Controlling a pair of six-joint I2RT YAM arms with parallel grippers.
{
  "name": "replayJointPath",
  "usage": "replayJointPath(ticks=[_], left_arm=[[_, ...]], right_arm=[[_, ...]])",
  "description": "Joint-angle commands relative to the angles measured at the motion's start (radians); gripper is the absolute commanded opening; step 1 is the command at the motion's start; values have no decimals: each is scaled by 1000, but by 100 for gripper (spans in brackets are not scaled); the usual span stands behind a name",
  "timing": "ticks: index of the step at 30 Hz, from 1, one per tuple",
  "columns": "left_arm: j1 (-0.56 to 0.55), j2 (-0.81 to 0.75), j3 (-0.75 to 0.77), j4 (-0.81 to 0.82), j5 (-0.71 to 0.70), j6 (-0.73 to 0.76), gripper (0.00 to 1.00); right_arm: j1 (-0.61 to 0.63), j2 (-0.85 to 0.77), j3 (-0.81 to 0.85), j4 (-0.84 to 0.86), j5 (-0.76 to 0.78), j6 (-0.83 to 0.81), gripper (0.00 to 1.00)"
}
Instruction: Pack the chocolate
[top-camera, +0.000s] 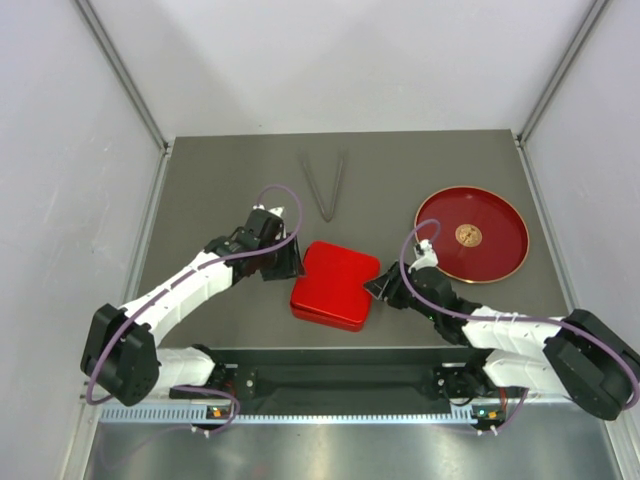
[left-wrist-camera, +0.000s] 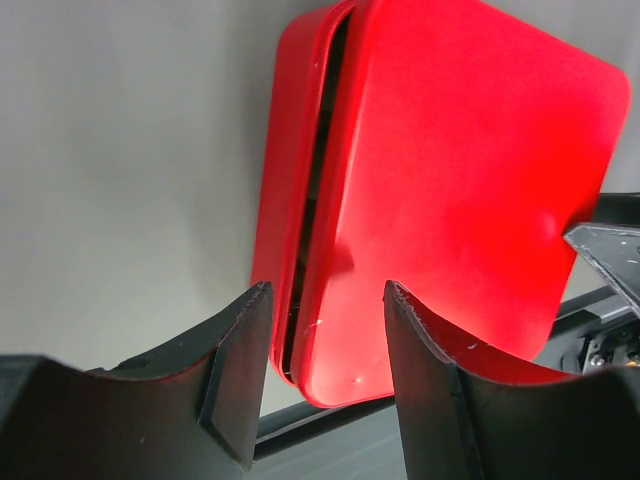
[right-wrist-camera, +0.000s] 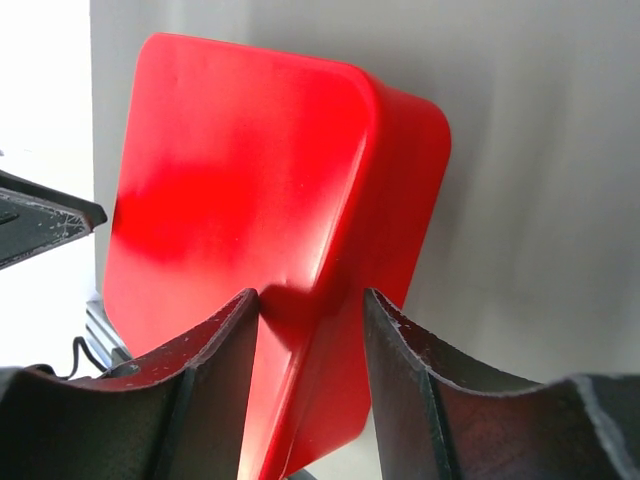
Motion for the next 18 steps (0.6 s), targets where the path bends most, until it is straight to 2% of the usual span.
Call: replayJointPath(ticks=[1, 9, 18], left_arm=[[-1, -29, 32, -14, -30, 27, 53], [-1, -41, 6, 10, -10, 21, 53], [-1, -47, -10, 20, 12, 13, 52]], right_arm=[[20, -29, 46, -49, 2, -40, 45], [31, -17, 80, -87, -13, -79, 36], [32, 59, 108, -68, -84, -112, 33]])
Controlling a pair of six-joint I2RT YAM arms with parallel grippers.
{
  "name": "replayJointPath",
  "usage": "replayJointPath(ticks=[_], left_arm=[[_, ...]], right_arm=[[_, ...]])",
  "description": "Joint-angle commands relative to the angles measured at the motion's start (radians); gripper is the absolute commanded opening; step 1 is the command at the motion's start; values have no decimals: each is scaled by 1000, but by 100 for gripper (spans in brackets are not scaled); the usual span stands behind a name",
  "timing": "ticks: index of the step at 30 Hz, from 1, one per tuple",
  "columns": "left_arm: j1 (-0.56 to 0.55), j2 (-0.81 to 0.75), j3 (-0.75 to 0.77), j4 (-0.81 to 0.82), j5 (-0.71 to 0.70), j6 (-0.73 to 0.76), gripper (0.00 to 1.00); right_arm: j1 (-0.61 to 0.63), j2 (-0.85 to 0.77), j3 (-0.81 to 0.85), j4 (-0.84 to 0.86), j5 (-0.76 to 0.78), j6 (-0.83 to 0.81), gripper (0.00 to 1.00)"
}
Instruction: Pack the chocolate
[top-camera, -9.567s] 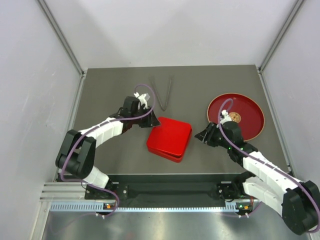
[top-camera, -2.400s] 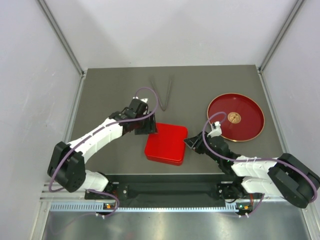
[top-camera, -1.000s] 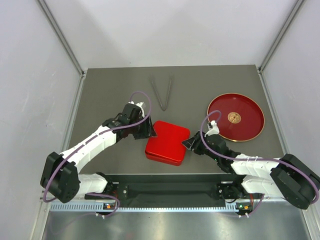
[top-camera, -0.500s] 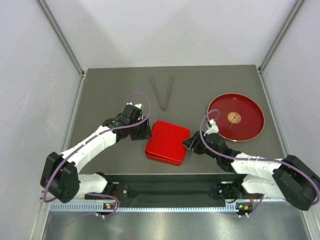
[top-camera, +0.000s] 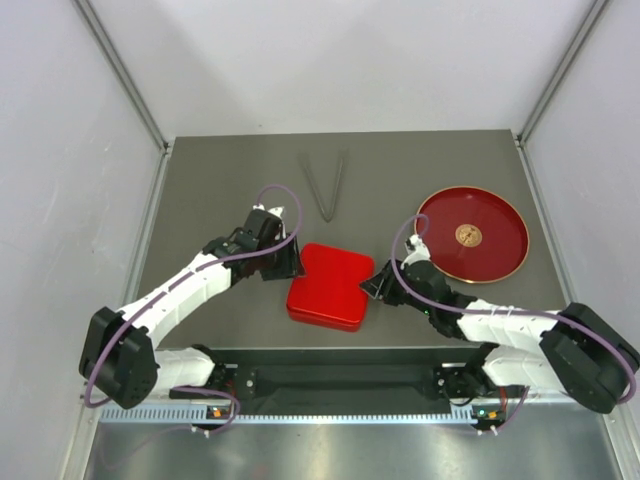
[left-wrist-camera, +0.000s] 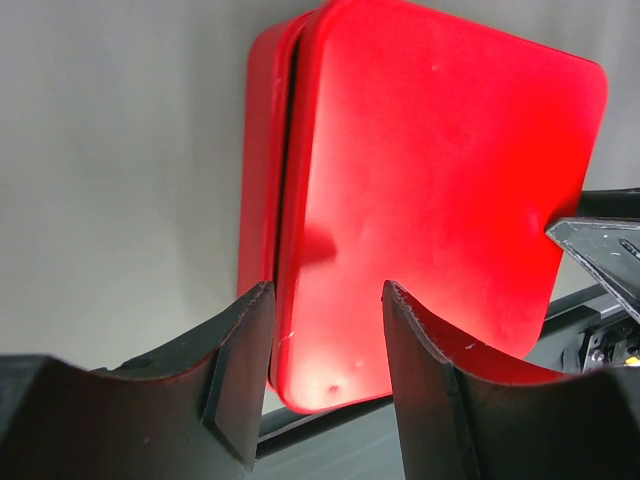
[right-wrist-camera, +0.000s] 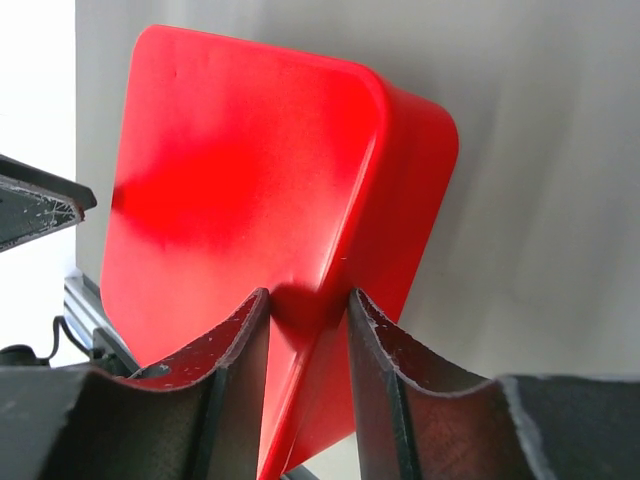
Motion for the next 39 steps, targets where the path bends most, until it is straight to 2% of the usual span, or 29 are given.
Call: replayJointPath(ticks=[1, 8, 19, 26, 35, 39], left_arm=[[-1, -32, -11, 25, 14, -1, 52], [-1, -21, -30, -4, -40, -8, 52], [-1, -13, -44, -10, -43, -23, 51], [-1, -19, -50, -31, -84, -28, 51], [7, -36, -50, -42, -77, -29, 50], [11, -39, -54, -42, -66, -29, 50]], right_arm=[[23, 34, 36, 10, -55, -42, 33], [27, 17, 33, 8, -51, -50, 37], [30, -78, 59, -85, -3, -74, 45], [34, -46, 77, -84, -8, -79, 41], [54, -17, 108, -69, -8, -93, 32], [60, -3, 116, -69, -6, -102, 31]])
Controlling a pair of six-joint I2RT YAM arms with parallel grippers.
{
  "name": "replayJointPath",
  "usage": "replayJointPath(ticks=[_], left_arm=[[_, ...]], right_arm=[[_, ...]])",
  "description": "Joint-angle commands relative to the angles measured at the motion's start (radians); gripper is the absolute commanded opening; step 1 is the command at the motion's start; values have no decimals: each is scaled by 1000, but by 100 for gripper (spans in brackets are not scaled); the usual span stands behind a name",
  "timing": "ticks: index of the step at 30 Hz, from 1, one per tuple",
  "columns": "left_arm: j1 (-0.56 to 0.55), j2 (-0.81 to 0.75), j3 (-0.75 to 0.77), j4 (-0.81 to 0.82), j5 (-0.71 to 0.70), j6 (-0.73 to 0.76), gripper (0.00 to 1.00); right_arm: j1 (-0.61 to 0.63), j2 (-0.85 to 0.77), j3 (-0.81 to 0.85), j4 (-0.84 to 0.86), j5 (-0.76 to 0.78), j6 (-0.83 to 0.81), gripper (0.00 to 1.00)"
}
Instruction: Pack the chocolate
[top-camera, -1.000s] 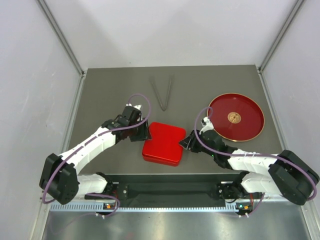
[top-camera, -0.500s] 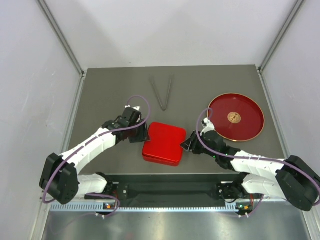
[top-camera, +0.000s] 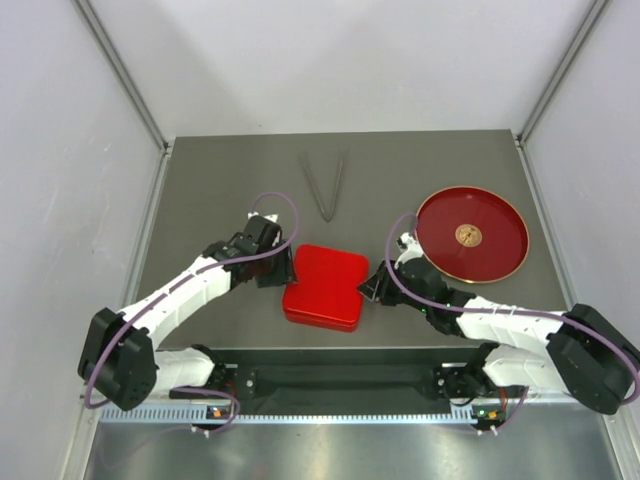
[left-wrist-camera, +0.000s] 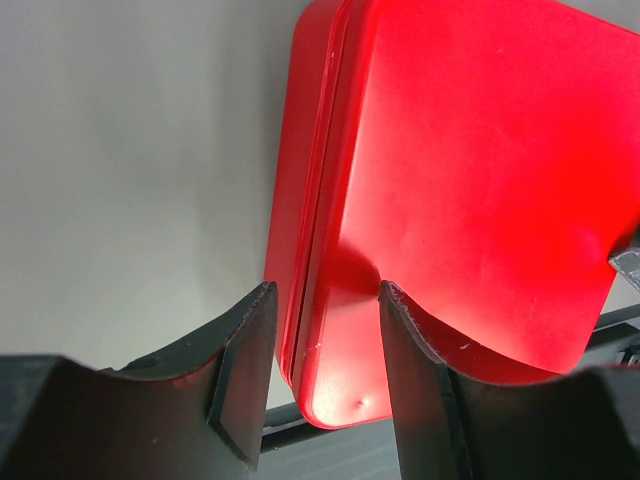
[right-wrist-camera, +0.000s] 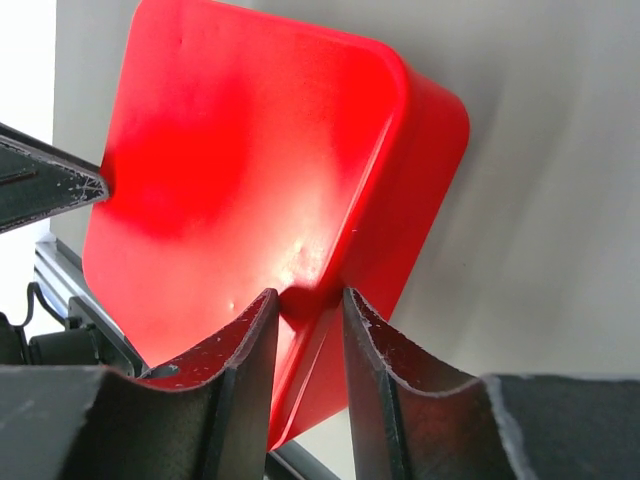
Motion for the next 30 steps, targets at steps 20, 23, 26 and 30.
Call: replayJointPath(ticks=[20, 23, 26, 30], left_arm=[[14, -71, -78, -30, 15, -33, 48], [14, -68, -92, -14, -3, -31, 48], [14, -47, -90, 5, -28, -31, 48], [15, 14, -67, 20, -16, -28, 47]], right_arm=[[47, 43, 48, 22, 26, -37, 33], [47, 46, 46, 25, 32, -36, 33], [49, 50, 54, 19, 46, -37, 34], [47, 49, 69, -3, 62, -44, 36]])
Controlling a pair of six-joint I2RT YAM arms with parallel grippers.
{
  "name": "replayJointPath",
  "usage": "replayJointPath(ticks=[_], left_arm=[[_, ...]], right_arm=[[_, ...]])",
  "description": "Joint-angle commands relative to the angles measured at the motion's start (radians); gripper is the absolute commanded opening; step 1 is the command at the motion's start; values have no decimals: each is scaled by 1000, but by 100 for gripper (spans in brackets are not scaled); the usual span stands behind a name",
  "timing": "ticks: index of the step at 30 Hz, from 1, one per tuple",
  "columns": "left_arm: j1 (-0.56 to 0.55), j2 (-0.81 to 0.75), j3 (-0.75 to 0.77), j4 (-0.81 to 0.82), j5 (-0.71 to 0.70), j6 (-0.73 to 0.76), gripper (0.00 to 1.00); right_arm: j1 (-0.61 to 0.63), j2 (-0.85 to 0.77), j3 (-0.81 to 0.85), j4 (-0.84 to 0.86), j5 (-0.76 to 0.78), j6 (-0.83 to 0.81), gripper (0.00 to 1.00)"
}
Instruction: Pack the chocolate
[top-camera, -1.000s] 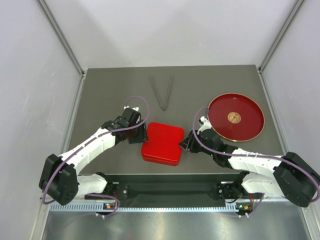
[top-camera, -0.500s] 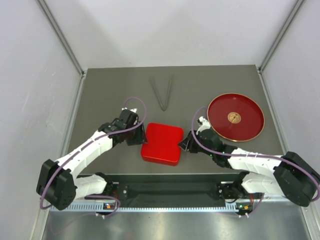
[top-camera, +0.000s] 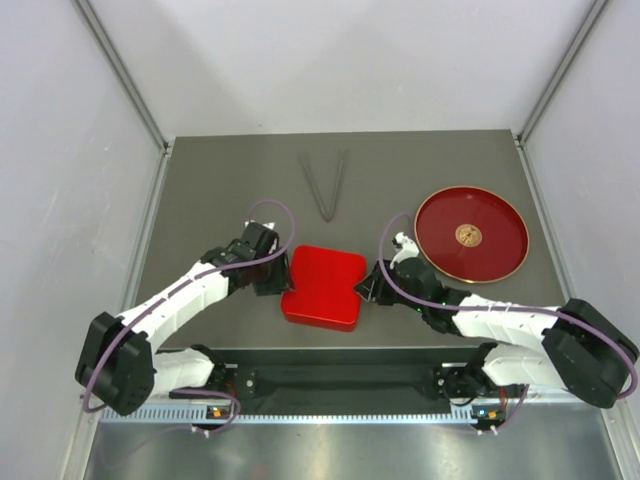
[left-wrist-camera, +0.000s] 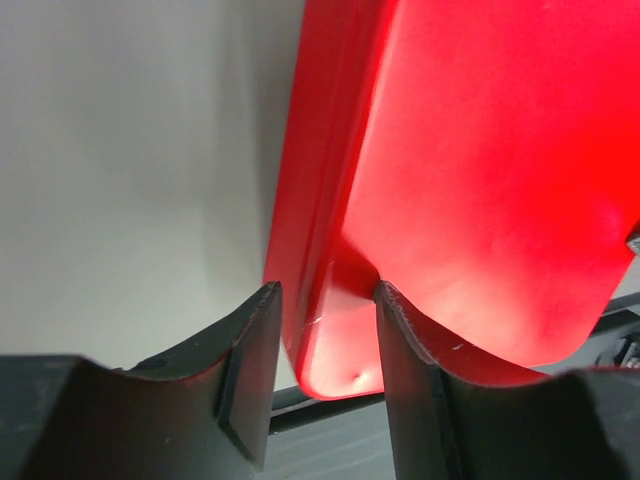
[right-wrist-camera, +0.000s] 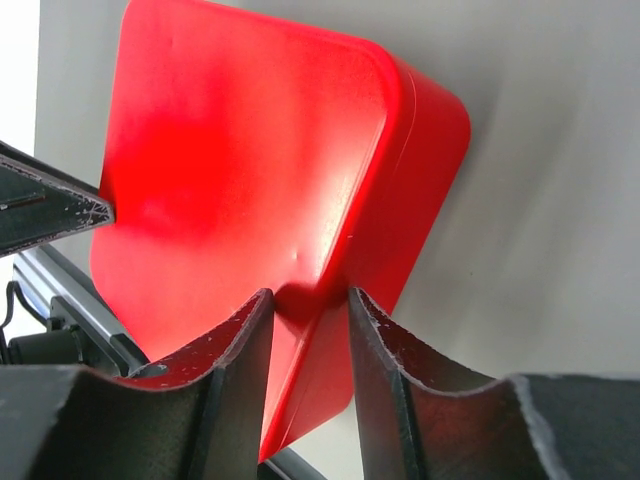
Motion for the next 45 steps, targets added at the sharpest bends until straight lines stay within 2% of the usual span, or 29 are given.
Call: replayJointPath(ticks=[1, 6, 9, 13, 16, 18, 20, 21, 23, 24, 27, 32, 39, 42, 45], left_arm=[[5, 61, 16, 27, -33, 6, 47], [5, 42, 106, 12, -44, 38, 49], [6, 48, 222, -23, -48, 61, 51], [6, 71, 345, -39, -50, 76, 52], [6, 94, 358, 9, -16, 83, 50], [6, 115, 342, 50, 11, 84, 46], [26, 138, 301, 116, 40, 67, 42], [35, 168, 275, 139, 63, 58, 37], [51, 199, 246, 207, 100, 40, 35], [63, 227, 215, 225, 99, 35, 34], [72, 287, 181, 251, 76, 23, 33], [66, 322, 30, 383, 134, -11, 31], [63, 258, 37, 354, 185, 3, 31], [64, 207, 97, 246, 125, 21, 31], [81, 131, 163, 158, 24, 47, 31]], right_arm=[[21, 7, 47, -14, 36, -22, 37], [21, -15, 56, -40, 46, -30, 37], [21, -52, 73, -109, 60, -22, 40], [18, -157, 122, -286, 131, -24, 43], [18, -222, 157, -360, 143, -45, 43], [17, -234, 176, -361, 129, -65, 36], [18, -211, 217, -318, 76, -114, 24], [18, -163, 252, -280, 19, -143, 21], [18, -106, 274, -224, -35, -157, 17], [18, -48, 280, -156, -106, -151, 17], [9, 79, 265, -2, -196, -120, 17], [-12, 256, 127, 233, -231, -31, 18], [-28, 226, 122, 147, -152, -65, 19], [-25, 174, 162, 112, -197, -79, 20], [37, 155, 234, 107, -252, -82, 20]])
